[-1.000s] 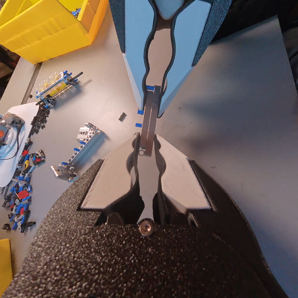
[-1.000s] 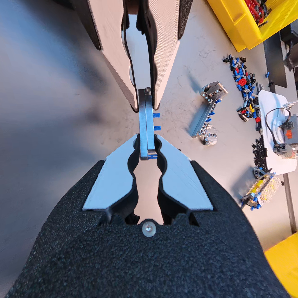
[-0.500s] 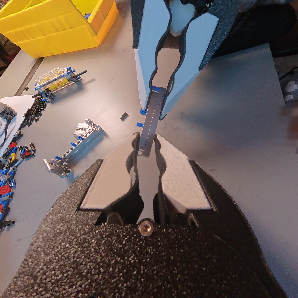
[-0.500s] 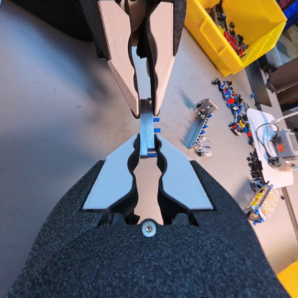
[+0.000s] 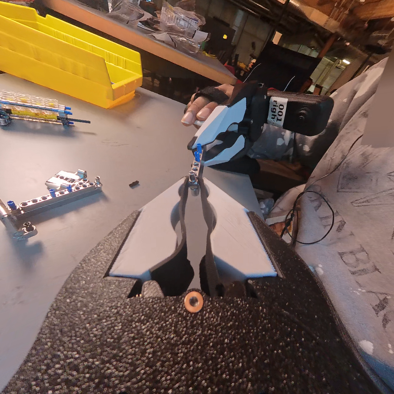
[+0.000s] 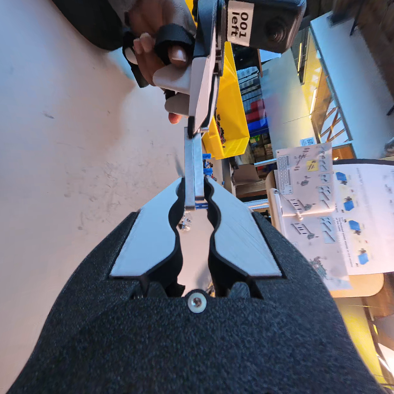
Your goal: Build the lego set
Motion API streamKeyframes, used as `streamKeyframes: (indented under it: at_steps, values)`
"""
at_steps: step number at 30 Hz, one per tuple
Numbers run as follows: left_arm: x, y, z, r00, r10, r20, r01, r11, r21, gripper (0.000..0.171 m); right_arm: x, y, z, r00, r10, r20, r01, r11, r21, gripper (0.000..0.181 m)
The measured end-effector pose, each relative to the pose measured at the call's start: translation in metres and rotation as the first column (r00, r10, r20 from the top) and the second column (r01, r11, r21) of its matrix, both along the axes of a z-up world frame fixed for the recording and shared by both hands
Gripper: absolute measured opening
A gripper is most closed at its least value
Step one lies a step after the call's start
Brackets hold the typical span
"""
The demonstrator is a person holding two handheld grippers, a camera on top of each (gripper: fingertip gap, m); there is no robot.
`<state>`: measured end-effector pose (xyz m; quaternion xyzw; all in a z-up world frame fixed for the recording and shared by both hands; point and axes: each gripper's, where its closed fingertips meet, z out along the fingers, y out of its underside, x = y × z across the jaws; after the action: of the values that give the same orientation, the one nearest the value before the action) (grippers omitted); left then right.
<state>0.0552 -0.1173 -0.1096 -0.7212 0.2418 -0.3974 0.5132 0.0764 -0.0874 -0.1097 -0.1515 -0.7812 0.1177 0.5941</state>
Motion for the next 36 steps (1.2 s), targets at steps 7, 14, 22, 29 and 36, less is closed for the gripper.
streamKeyframes:
  at_steps: [7,14,22,29,36]
  values:
    - [0.005,-0.006,0.002,0.999,-0.03,-0.012,0.03,0.999,0.038,0.005,0.004,0.006,0.004,0.999,-0.006,-0.034,0.007,0.999,0.031,0.015]
    - [0.006,-0.005,-0.001,0.999,-0.027,-0.03,0.028,0.999,0.043,0.005,0.006,0.006,0.001,0.999,-0.01,-0.047,0.013,0.998,0.065,0.015]
    - [0.0,0.005,-0.023,0.982,0.054,-0.184,-0.048,0.998,0.035,0.005,-0.001,0.013,-0.02,0.999,-0.042,-0.01,0.042,0.998,0.045,0.015]
    - [-0.008,0.013,-0.042,0.931,0.115,-0.346,-0.09,0.992,0.087,0.005,-0.001,0.017,-0.057,0.97,0.004,0.244,0.083,0.935,-0.345,0.023]
    - [-0.005,0.017,-0.051,0.918,0.096,-0.386,-0.068,0.994,0.085,0.005,0.001,0.025,-0.074,0.907,0.09,0.411,0.165,0.822,-0.544,0.01]
